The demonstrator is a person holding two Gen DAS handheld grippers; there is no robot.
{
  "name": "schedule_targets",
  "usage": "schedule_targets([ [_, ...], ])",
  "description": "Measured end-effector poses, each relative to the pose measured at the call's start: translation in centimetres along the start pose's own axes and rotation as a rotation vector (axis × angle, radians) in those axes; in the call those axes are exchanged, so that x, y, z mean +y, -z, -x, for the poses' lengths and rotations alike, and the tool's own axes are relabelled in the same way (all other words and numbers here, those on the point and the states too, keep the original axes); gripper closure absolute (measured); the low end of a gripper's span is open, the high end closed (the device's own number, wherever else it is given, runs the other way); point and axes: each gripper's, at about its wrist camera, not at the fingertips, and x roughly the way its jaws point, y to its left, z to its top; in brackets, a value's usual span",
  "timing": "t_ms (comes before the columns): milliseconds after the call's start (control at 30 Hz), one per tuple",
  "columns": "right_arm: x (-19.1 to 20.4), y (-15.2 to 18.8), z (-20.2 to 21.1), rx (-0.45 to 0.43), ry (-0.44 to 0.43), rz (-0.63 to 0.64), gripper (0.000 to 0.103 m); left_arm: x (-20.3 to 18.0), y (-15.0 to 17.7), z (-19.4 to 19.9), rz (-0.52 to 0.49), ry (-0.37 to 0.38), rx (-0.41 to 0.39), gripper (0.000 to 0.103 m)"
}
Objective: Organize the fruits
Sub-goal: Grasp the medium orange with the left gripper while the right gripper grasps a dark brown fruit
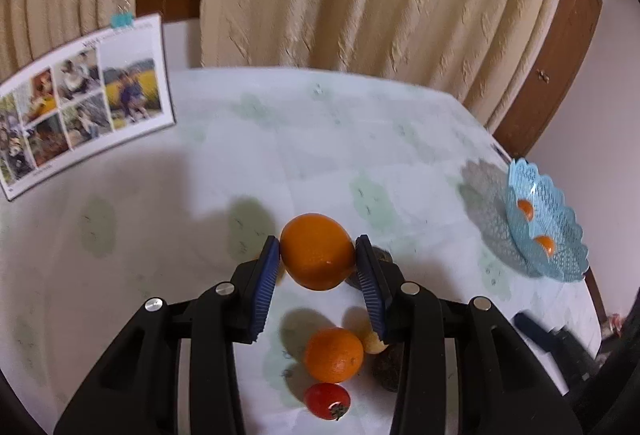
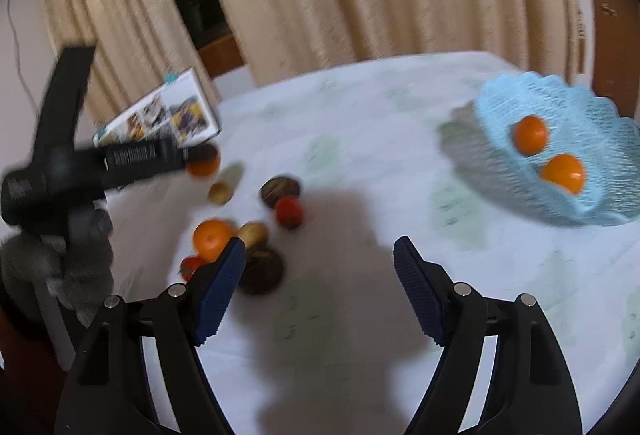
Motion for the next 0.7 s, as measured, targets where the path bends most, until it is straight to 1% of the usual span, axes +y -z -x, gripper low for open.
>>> schedule_targets([
  [200,2.3,0.2,-2.4,0.084,-0.029,0.060,0.025,0.6,-0.7,2.0,0.011,-0.024,-0.055,0.063],
  [400,3.6,0.5,-4.3,0.147,-0.042,0.104,0.026,0.8,-1.0,2.7,0.016,-0.023,-0.071,0.063],
  [533,4.1,0.6,-5.6,0.184,-0.049,0.130,0.036,0.8,-1.0,2.9,0.017,-0.020,-0.073,0.063],
  [600,4.1,0.6,-5.9,0.191,-0.044,0.139,0.037,0.9,-1.0,2.9,0.017,-0.020,-0.072,0.063],
  [667,4.2,0.4,-6.1,0.194,-0.046,0.149,0.046,0.9,-1.0,2.8,0.017,-0.021,-0.071,0.063],
  [700,4.3,0.4,-6.3,0.197,-0.042,0.155,0.047,0.8,-1.0,2.8,0.018,-0.022,-0.069,0.063],
])
